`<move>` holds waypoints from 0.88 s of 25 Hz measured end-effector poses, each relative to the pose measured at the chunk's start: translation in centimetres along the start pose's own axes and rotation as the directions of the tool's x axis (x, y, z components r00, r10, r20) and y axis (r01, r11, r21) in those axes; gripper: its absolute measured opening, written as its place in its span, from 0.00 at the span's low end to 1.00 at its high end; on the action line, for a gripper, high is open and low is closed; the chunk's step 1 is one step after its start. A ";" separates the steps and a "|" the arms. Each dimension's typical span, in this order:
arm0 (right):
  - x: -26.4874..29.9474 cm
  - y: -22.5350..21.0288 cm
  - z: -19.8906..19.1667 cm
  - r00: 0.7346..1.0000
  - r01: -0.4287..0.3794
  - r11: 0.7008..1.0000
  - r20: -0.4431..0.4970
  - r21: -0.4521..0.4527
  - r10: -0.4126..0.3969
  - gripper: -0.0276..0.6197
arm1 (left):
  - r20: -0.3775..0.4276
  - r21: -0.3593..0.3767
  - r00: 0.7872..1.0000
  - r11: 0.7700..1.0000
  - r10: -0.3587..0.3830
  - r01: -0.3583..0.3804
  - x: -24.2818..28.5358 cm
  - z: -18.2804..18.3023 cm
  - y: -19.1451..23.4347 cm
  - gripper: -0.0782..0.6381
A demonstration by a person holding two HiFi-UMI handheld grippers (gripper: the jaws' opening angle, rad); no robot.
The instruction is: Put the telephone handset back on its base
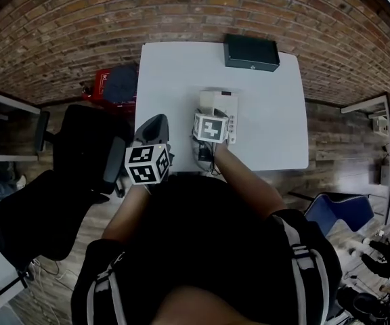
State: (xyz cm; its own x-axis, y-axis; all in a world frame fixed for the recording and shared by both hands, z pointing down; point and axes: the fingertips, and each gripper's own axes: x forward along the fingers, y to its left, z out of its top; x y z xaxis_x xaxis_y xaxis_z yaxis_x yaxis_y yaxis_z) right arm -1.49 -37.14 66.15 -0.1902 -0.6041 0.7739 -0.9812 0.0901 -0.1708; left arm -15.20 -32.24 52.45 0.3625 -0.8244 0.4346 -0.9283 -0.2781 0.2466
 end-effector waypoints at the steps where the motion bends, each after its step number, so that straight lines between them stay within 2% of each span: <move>1: -1.1 -0.1 0.9 0.999 -0.011 1.000 0.037 0.000 0.011 0.38 | 0.001 -0.001 1.000 1.000 -0.005 0.005 0.1 0.1 -0.1 0.12; 2: -2.1 -0.2 1.8 0.997 -0.024 1.000 0.080 0.000 0.023 0.37 | 0.003 0.000 1.000 1.000 -0.011 0.011 0.3 0.2 -0.2 0.12; 4: -3.8 -0.8 3.3 0.984 -0.036 0.999 0.173 -0.008 0.037 0.20 | 0.010 0.007 1.000 1.000 -0.024 0.024 0.6 0.5 -0.6 0.12; 5: -4.7 -1.2 4.1 0.975 -0.034 0.999 0.218 -0.017 0.037 0.16 | 0.017 0.011 0.999 0.999 -0.033 0.033 0.8 0.7 -0.8 0.12; 6: -5.7 -1.6 5.0 0.964 -0.030 0.999 0.263 -0.025 0.036 0.11 | 0.025 0.017 0.999 0.999 -0.042 0.042 0.9 1.0 -1.1 0.12; 8: -7.9 -2.3 6.6 0.933 -0.032 0.999 0.357 -0.030 0.041 0.07 | 0.046 0.037 0.997 0.998 -0.059 0.057 1.2 1.7 -1.7 0.12; 10: -10.4 -2.5 8.3 0.887 -0.045 0.998 0.458 -0.050 0.063 0.05 | 0.074 0.066 0.995 0.995 -0.074 0.069 1.5 2.7 -2.5 0.12; 13: -14.5 -1.9 10.6 0.793 -0.039 0.989 0.598 -0.146 0.119 0.04 | 0.118 0.110 0.988 0.990 -0.101 0.088 1.8 4.6 -3.8 0.12; 16: -18.3 -1.8 12.2 0.708 -0.003 0.980 0.691 -0.201 0.144 0.04 | 0.159 0.149 0.978 0.983 -0.131 0.108 1.9 6.4 -5.3 0.12; 18: -20.1 -2.1 12.6 0.663 -0.019 0.979 0.730 -0.204 0.165 0.04 | 0.183 0.172 0.972 0.978 -0.146 0.115 1.8 7.4 -6.2 0.12; 20: -20.8 -2.6 12.5 0.647 -0.036 0.980 0.743 -0.193 0.170 0.04 | 0.199 0.185 0.968 0.976 -0.155 0.119 1.7 7.9 -6.6 0.12; 22: -20.5 -3.3 12.1 0.657 -0.039 0.985 0.738 -0.170 0.153 0.04 | 0.206 0.187 0.966 0.975 -0.158 0.119 1.8 8.1 -6.9 0.12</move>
State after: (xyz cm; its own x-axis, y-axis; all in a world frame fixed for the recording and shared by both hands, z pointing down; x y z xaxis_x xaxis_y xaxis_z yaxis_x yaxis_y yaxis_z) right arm 6.03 -34.67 43.48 -0.2504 -0.9676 0.0326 -0.9645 0.2464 -0.0947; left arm -8.84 -35.78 44.56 0.4794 -0.8540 0.2024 -0.8774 -0.4617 0.1304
